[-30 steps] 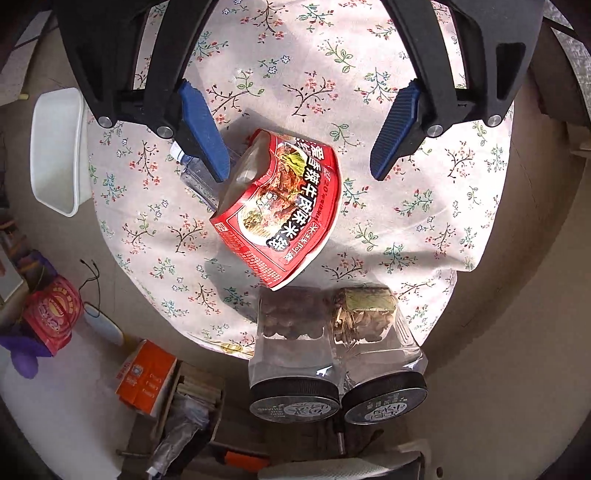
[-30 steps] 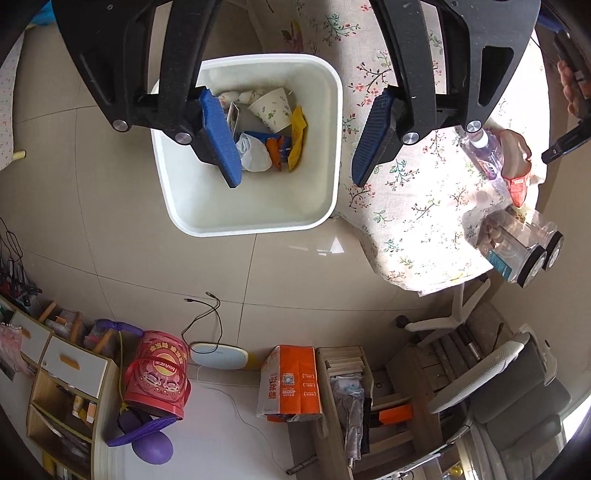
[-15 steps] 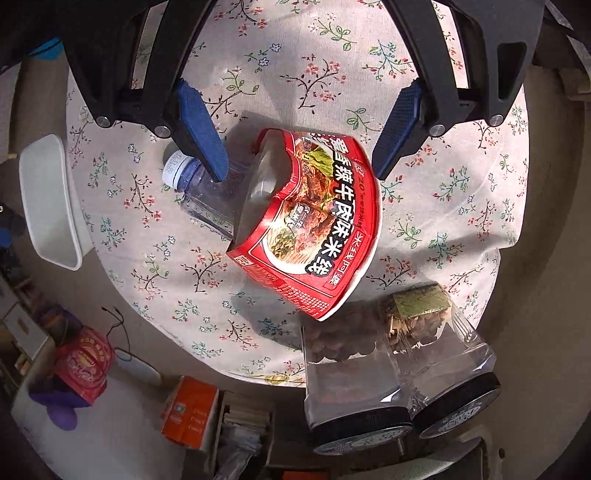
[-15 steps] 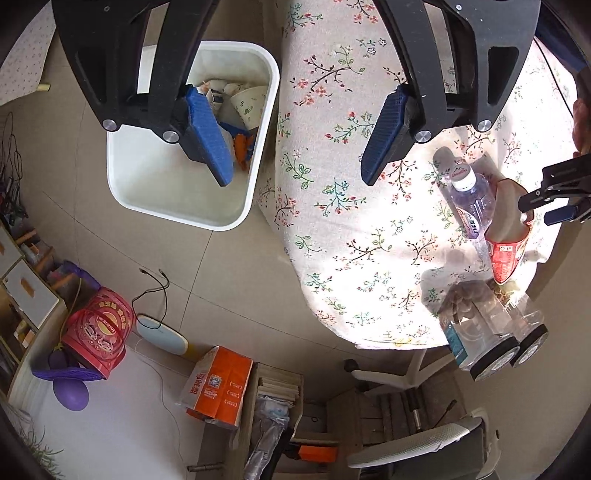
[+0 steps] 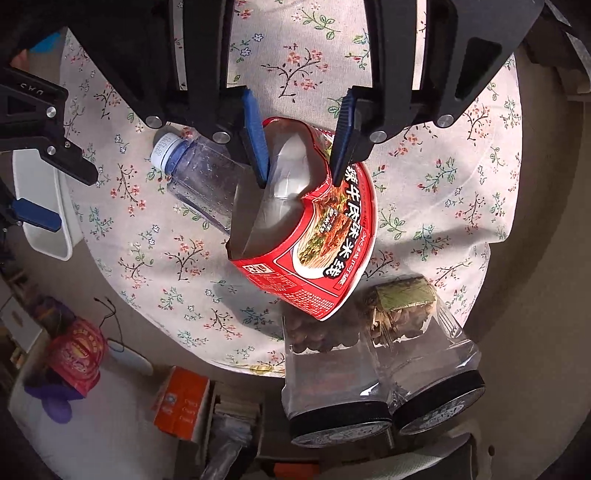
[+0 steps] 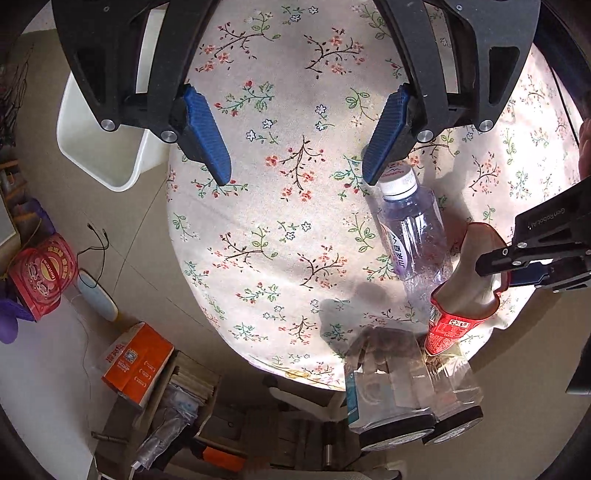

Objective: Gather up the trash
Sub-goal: 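Grasp the red noodle cup with the left tool while the right tool grasps the bottle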

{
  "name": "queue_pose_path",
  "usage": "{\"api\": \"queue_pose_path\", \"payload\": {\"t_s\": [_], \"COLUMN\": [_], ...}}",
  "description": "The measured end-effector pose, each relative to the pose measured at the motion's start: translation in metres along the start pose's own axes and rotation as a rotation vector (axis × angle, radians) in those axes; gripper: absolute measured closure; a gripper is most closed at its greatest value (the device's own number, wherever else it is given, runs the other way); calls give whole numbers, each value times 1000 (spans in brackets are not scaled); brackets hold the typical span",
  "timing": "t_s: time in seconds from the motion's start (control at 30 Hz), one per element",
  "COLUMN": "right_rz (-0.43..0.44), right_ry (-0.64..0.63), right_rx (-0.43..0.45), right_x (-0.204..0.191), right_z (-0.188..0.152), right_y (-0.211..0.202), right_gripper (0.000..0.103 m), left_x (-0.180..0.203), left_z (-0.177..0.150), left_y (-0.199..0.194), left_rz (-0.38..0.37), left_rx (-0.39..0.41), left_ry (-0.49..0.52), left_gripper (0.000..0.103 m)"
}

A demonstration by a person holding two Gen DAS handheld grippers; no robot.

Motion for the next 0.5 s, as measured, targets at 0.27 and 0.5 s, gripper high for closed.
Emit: {"api": "queue_pose_path", "payload": {"t_s": [0.27,0.5], "right_rz": [97,100], "right_ry": [-70,-136], "right_rx": [13,11], "right_x": [-57,-87], "right_z": [10,12], "right_y": [23,43], "right_gripper": [19,13], "left_x": [-29,-47], "left_z": [-5,-10], "left_y": [-23,-31], "left_rz": [-44,-53], "left_rx": [15,10], "left_ry": [-105,-151], "left_gripper": [70,70]}}
Point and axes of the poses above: each gripper's, at about its wrist camera, not at the fingertips, and y roughly the way its jaws point, x to its right, z to its top, the point moved 8 cm from there along y, roughly the way its jaws point, and after that the axes turned 4 degrees about z, right-handed, at the moved point
